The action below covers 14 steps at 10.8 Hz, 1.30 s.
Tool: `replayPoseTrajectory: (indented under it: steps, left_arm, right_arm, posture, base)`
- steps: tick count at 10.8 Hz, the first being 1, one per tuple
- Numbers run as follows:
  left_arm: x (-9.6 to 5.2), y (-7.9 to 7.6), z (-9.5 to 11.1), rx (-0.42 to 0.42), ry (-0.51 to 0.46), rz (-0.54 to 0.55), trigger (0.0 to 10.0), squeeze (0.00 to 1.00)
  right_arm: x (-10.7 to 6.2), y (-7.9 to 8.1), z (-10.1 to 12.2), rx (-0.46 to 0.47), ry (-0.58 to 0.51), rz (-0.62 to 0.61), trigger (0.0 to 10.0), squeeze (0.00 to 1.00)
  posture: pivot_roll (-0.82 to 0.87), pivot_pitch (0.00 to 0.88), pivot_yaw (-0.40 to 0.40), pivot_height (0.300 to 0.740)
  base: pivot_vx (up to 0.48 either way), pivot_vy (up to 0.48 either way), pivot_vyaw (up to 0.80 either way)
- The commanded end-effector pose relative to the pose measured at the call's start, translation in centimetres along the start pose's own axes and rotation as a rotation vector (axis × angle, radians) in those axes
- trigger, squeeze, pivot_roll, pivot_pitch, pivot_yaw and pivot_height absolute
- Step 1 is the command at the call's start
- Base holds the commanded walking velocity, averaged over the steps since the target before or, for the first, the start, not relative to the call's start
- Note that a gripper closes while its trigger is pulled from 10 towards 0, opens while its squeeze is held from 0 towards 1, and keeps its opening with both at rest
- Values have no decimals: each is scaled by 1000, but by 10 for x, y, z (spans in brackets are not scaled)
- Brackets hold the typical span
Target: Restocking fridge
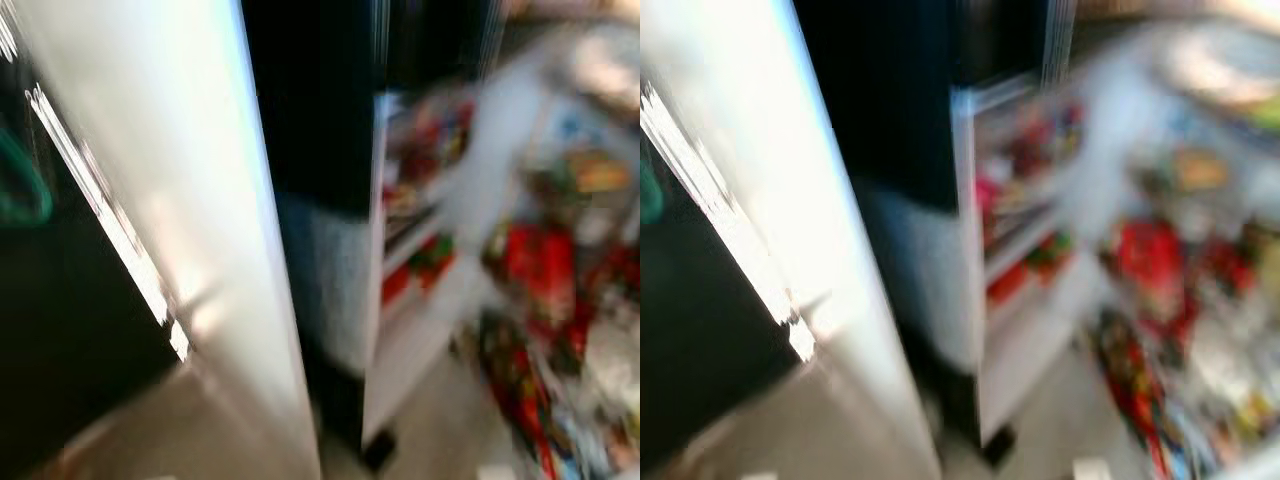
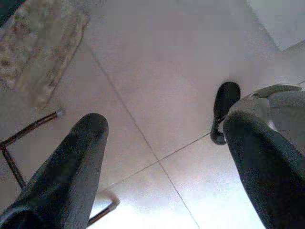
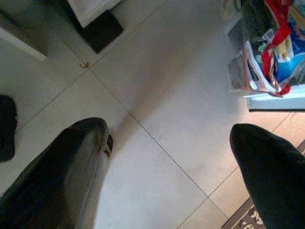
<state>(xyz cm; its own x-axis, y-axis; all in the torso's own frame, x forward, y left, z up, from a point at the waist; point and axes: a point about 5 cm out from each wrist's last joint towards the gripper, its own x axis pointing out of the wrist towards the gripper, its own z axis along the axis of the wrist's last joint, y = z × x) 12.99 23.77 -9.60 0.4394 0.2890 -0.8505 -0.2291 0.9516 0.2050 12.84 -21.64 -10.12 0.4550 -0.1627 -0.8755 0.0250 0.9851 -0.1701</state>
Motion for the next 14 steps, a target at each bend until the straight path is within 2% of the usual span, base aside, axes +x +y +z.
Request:
replayPoseTrajectory:
  steps: [1,2,4,6,7,8,9,10,11,14]
  left_arm:
    - [1,-1,9,-1,-26,-8,10000,0]
    - [1,-1,9,0,-27,-8,10000,0]
    - [1,-1,9,5,-27,-8,10000,0]
    - [1,-1,9,7,-26,-6,10000,0]
    - [1,-1,9,7,-26,-6,10000,0]
    - [1,-1,9,8,-27,-5,10000,0]
    - [1,-1,9,8,-27,-4,10000,0]
    - [1,-2,9,9,-28,-5,10000,0]
    - [1,-2,9,10,-28,-6,10000,0]
    - [1,-3,9,7,-31,-8,10000,0]
  right_arm:
    - [0,3,0,36,-1,-6,10000,0]
    - [0,2,-2,91,2,-29,10000,0]
    - [-3,-1,-13,371,44,-227,10000,0]
    - [-7,-2,-21,530,100,-425,10000,0]
    - [-8,-1,-23,591,118,-474,10000,0]
    - [-12,0,-27,716,147,-588,10000,0]
    - [-20,-79,-33,752,102,-717,10000,0]
    - [-27,-103,-37,744,81,-768,10000,0]
    - [-30,-107,-37,775,64,-821,10000,0]
    - [-33,-120,-29,776,31,-892,10000,0]
  posture:
    - [18,0,7,740]
    - [16,0,8,740]
    - [6,0,12,740]
    - [4,0,13,740]
    - [4,0,13,740]
    - [0,0,14,740]
    - [0,0,14,740]
    - [-5,0,17,740]
    - [-5,0,17,740]
    - [-2,0,14,740]
  base:
    - [0,0,0]
    - [0,0,0]
    - [0,0,0]
    - [0,0,0]
    - [0,0,0]
    - [0,0,0]
    - [0,0,0]
    - [0,0,0]
    - [0,0,0]
    - [0,0,0]
